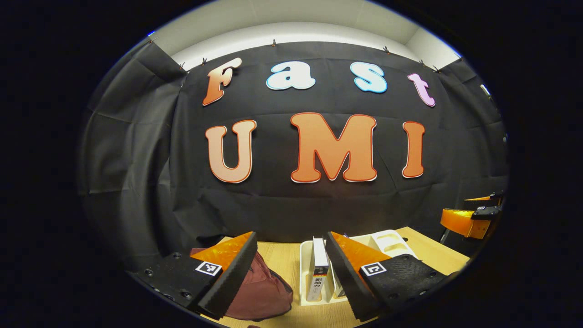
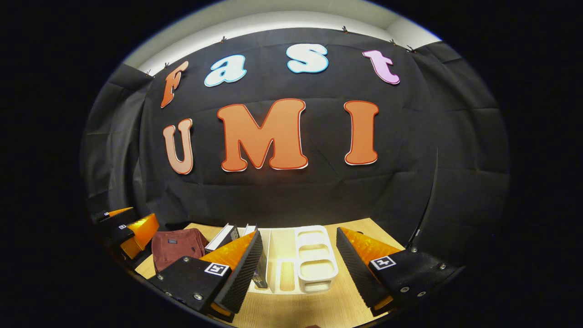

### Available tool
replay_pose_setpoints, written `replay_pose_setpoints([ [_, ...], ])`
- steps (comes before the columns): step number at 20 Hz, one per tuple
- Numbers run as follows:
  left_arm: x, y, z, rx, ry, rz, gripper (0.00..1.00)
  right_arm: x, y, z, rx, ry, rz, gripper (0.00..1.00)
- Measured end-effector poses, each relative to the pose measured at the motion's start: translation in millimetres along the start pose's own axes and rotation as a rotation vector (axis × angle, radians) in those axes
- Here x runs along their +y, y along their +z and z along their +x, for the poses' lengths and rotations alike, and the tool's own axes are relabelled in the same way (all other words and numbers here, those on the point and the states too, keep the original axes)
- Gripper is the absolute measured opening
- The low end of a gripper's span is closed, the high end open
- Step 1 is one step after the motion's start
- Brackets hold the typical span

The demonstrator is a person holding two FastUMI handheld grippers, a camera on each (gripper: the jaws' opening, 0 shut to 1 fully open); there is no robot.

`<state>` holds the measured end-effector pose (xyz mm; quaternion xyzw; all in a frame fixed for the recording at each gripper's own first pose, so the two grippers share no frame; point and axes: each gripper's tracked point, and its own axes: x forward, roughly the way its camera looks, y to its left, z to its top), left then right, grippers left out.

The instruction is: Open the schoolbag, grab two books from the bookshelf and put them into the schoolbag.

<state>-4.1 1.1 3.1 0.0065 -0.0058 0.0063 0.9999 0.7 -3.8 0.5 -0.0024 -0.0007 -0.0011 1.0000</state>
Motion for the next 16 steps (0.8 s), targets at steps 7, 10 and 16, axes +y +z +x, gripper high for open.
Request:
replay_pose_setpoints([
  [7,2.4,-3.9,2.4,0.003,0.009,-0.008,0.95,-1.2,-0.5,1.0,0.001,-0.003,0.001,0.96],
  [10,2.4,-4.7,3.0,0.009,0.008,-0.013,0.95,-1.9,-0.6,1.1,0.005,-0.004,0.006,0.96],
  [16,7.2,-3.3,2.3,0.006,0.021,-0.025,0.95,-3.9,1.6,0.2,-0.002,-0.008,-0.001,0.96],
])
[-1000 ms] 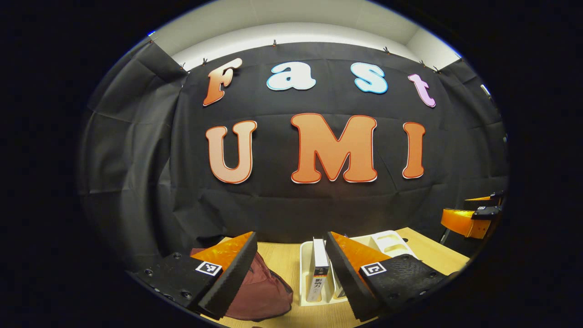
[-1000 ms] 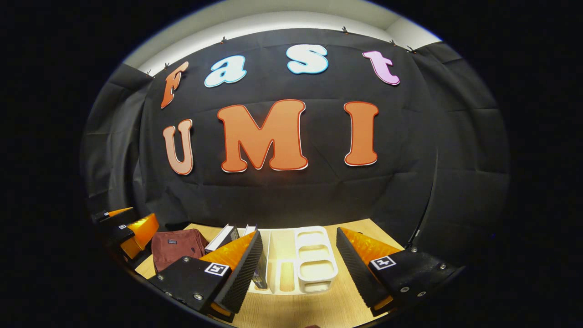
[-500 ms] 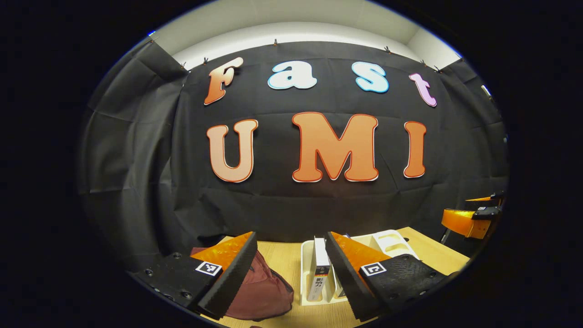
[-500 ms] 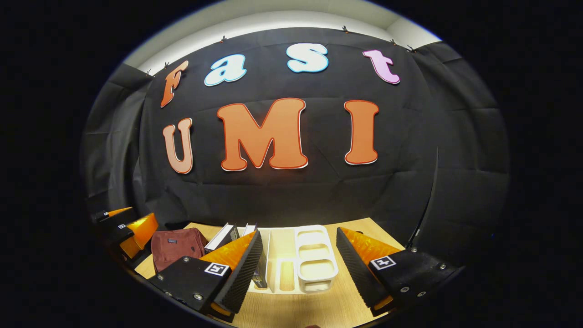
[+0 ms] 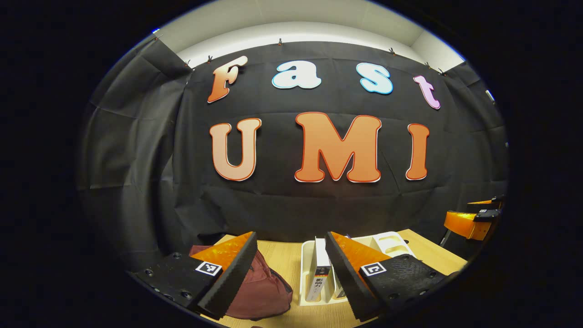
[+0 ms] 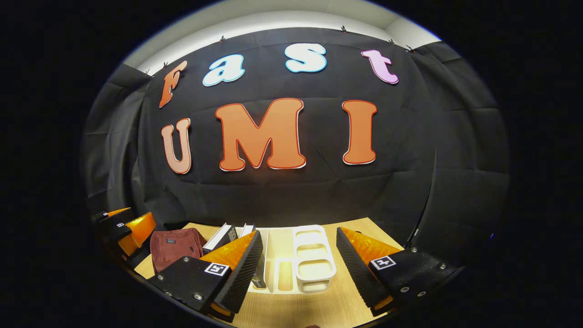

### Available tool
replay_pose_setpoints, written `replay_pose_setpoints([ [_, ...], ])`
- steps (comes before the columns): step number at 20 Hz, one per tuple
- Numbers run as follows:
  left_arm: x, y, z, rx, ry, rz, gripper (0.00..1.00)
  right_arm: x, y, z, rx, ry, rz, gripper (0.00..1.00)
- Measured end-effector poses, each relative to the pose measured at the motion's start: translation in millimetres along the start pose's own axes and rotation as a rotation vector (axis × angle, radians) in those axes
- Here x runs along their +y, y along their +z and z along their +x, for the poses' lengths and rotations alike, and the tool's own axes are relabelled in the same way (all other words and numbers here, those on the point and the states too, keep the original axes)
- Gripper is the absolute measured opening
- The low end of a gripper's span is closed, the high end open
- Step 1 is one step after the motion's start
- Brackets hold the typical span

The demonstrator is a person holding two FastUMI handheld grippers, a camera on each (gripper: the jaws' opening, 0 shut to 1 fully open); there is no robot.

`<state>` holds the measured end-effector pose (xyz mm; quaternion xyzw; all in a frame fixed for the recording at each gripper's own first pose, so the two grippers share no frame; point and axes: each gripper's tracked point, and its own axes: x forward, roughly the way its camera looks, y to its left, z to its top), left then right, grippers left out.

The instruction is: Open the schoolbag, grab two books from the bookshelf and put them into the schoolbag.

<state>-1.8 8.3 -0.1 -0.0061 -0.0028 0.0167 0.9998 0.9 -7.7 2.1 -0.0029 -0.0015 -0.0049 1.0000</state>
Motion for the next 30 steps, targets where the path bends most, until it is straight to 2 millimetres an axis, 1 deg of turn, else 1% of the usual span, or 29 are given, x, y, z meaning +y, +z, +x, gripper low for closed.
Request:
replay_pose_setpoints([
  [2,1.0,-2.4,0.5,0.002,0.003,-0.004,0.95,-0.2,-0.3,-0.2,0.002,0.002,0.000,0.96],
  [11,6.5,-1.9,-1.1,0.001,0.011,0.003,0.95,-0.1,-0.9,0.0,0.004,0.003,0.000,0.96],
  [16,5.7,-1.4,-2.4,0.001,0.011,0.011,0.95,-0.8,-3.5,-0.6,0.011,0.005,0.001,0.96],
  [18,6.3,-2.7,-1.4,0.003,0.010,0.016,0.95,-1.4,-3.7,0.1,0.012,0.005,0.001,0.96],
  [20,9.0,-8.2,0.6,0.013,0.008,0.035,0.95,-2.9,-4.4,-0.6,0.014,0.006,0.002,0.97],
  [22,19.0,-17.7,-0.4,0.039,0.016,0.074,0.95,-4.7,-7.0,0.1,0.019,0.006,0.002,0.96],
  [24,30.2,-31.7,-2.0,0.074,0.025,0.132,0.95,-8.6,-12.8,0.8,0.031,0.007,0.004,0.97],
  [26,40.4,-50.4,-6.2,0.116,0.034,0.211,0.96,-13.8,-22.1,1.1,0.052,0.009,0.012,0.96],
  [27,43.0,-63.8,-6.2,0.136,0.036,0.254,0.97,-16.3,-26.8,2.2,0.064,0.009,0.016,0.96],
  [28,43.2,-77.4,-6.9,0.162,0.029,0.299,1.00,-19.5,-30.5,2.5,0.076,0.008,0.020,0.97],
  [29,42.1,-90.1,-8.2,0.188,0.011,0.348,1.00,-24.8,-35.0,2.7,0.087,0.005,0.022,0.96],
  [30,38.6,-106.7,-9.2,0.221,-0.013,0.404,0.96,-30.5,-38.3,3.1,0.096,0.000,0.023,0.96],
])
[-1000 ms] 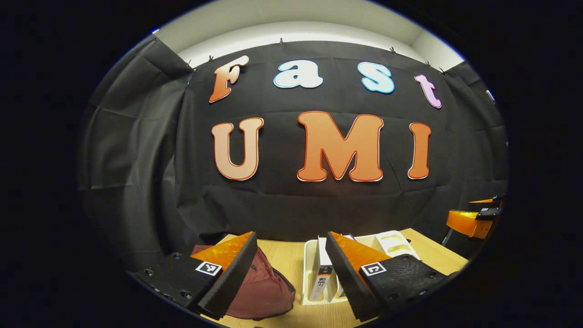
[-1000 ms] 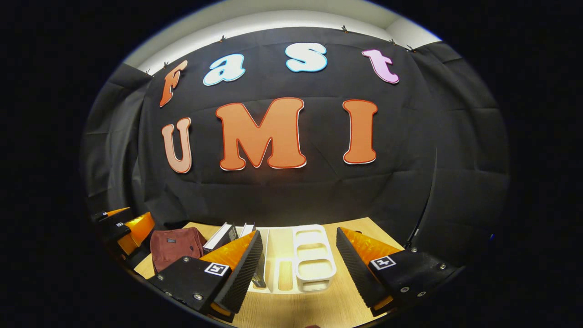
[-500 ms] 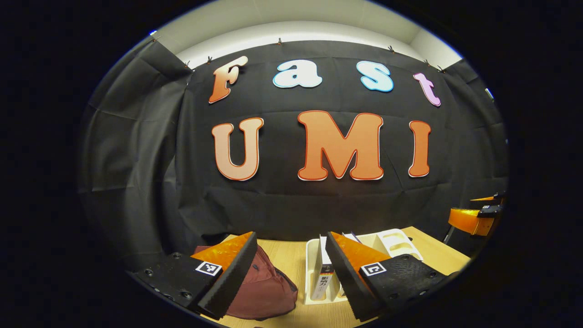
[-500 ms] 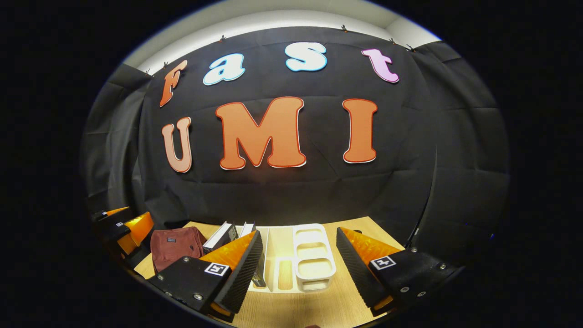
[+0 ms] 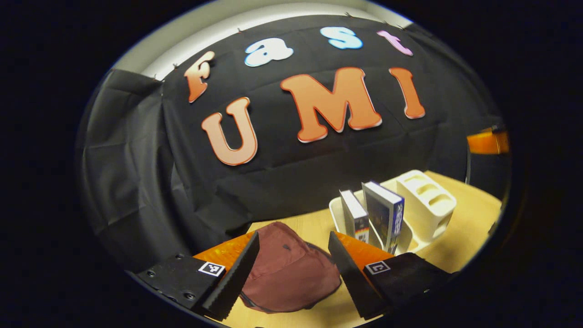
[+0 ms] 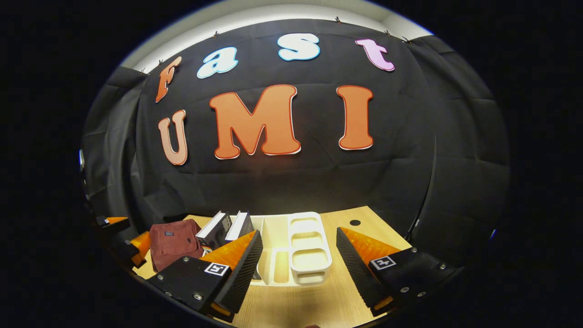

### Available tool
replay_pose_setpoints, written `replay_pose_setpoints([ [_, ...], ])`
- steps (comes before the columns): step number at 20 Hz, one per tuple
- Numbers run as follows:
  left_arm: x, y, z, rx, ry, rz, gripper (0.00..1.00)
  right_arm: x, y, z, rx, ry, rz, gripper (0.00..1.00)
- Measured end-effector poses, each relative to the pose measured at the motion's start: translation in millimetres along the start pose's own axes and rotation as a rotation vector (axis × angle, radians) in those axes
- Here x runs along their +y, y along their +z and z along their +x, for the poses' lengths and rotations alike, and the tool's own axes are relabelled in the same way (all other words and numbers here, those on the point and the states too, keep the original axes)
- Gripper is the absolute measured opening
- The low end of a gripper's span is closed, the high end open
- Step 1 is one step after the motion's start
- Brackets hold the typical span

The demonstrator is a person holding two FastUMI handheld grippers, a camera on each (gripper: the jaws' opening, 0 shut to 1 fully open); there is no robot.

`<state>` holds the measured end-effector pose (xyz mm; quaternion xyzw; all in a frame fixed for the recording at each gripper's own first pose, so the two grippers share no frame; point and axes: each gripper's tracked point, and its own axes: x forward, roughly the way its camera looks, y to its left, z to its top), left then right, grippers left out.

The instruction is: Open the schoolbag, grab two books from the bookshelf and put them into the schoolbag.

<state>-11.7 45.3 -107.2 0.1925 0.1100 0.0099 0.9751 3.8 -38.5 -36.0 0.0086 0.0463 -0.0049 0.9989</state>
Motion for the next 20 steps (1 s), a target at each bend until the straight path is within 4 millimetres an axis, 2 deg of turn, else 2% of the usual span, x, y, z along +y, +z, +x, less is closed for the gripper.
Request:
replay_pose_setpoints([
  [3,-33.7,-54.7,9.4,0.093,-0.066,0.165,0.96,-18.7,-7.2,0.6,0.021,-0.027,-0.009,0.96],
  [5,-55.0,-94.6,15.9,0.158,-0.111,0.201,0.96,-32.7,-12.4,0.3,0.039,-0.052,-0.019,0.96],
  [7,-65.1,-139.6,16.0,0.278,-0.131,0.248,0.96,-47.0,-17.6,0.4,0.063,-0.081,-0.035,0.96],
  [10,-77.0,-188.5,32.1,0.365,-0.162,0.324,0.98,-64.3,-23.8,0.9,0.095,-0.116,-0.069,0.96],
  [13,-69.5,-218.1,47.7,0.415,-0.159,0.394,0.98,-68.2,-28.8,2.0,0.120,-0.121,-0.112,0.97],
  [15,-65.5,-230.9,60.6,0.445,-0.157,0.389,0.98,-68.6,-31.4,2.5,0.132,-0.122,-0.140,0.97],
  [20,-55.5,-250.1,76.5,0.507,-0.144,0.400,0.98,-49.9,-37.7,9.3,0.153,-0.087,-0.144,0.97],
])
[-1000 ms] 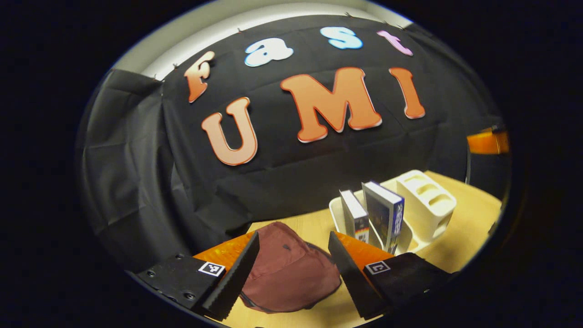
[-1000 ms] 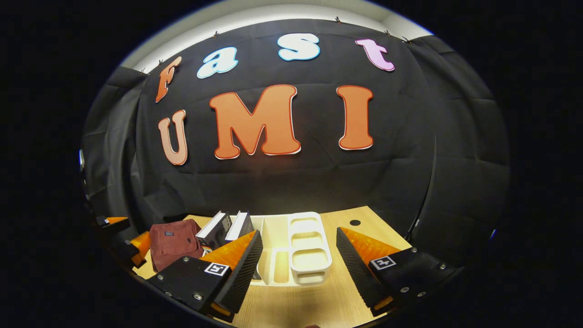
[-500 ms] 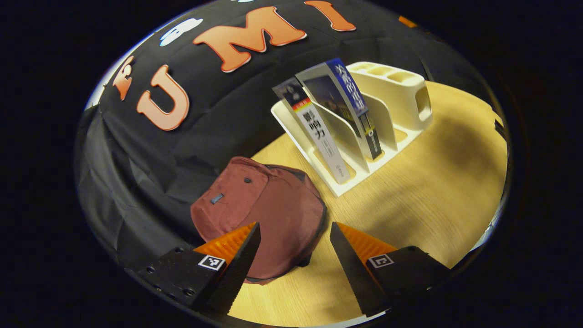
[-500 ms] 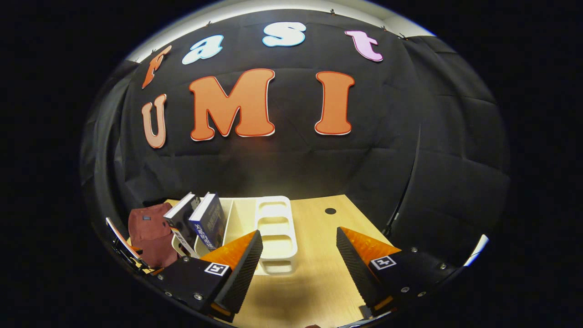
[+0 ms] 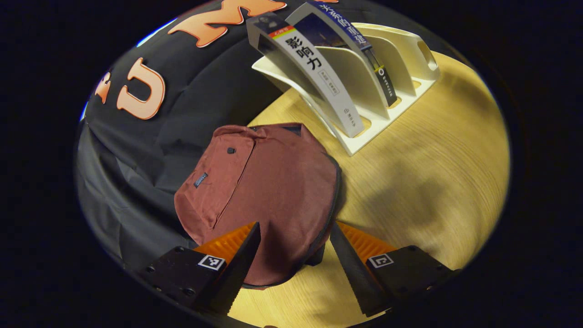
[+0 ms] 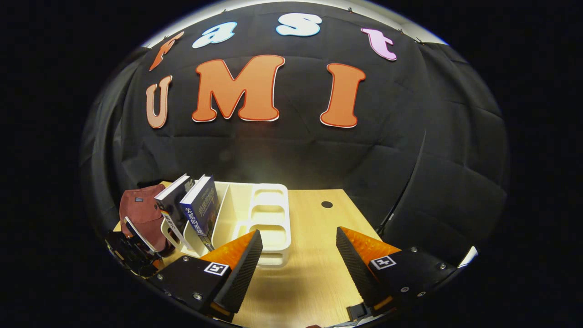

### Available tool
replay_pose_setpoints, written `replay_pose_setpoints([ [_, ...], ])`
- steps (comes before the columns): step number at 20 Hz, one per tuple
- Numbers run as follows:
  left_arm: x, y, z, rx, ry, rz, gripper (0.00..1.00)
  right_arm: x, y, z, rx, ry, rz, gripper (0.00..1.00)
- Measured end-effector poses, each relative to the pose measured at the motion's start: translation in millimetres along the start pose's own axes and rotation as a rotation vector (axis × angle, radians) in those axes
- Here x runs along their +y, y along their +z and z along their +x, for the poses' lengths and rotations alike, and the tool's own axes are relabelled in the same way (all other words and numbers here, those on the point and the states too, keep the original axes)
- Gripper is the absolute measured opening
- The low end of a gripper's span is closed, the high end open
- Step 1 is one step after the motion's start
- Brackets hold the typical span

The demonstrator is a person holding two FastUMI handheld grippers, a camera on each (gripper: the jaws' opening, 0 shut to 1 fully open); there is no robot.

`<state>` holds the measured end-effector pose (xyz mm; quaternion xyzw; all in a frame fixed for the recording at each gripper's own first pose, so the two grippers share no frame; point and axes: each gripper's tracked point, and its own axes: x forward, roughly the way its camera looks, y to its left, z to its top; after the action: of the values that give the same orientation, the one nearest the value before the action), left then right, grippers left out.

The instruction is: Open the schoolbag, grab two books from the bookshelf and put them into the schoolbag.

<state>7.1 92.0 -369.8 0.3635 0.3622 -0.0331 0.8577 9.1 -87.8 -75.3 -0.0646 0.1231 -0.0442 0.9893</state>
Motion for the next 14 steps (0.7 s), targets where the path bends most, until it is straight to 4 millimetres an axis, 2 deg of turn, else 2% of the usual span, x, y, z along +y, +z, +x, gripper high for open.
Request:
replay_pose_setpoints([
  [5,1.9,-6.8,4.6,0.036,-0.051,0.018,1.00,17.1,-4.5,4.7,0.011,0.033,0.006,0.97],
  [7,-3.6,-5.2,3.7,0.042,-0.077,0.028,0.86,16.6,-4.5,4.6,0.013,0.032,0.016,0.97],
  [9,-2.8,-0.8,-0.2,0.040,-0.064,0.067,0.57,11.2,-2.6,5.2,0.005,0.020,0.018,0.97],
  [13,6.3,1.8,-0.8,0.070,-0.040,0.099,0.18,3.1,-4.4,8.3,0.006,0.012,0.051,0.97],
  [14,8.0,3.1,-0.8,0.082,-0.040,0.077,0.17,2.8,-6.1,9.6,0.011,0.014,0.067,0.97],
])
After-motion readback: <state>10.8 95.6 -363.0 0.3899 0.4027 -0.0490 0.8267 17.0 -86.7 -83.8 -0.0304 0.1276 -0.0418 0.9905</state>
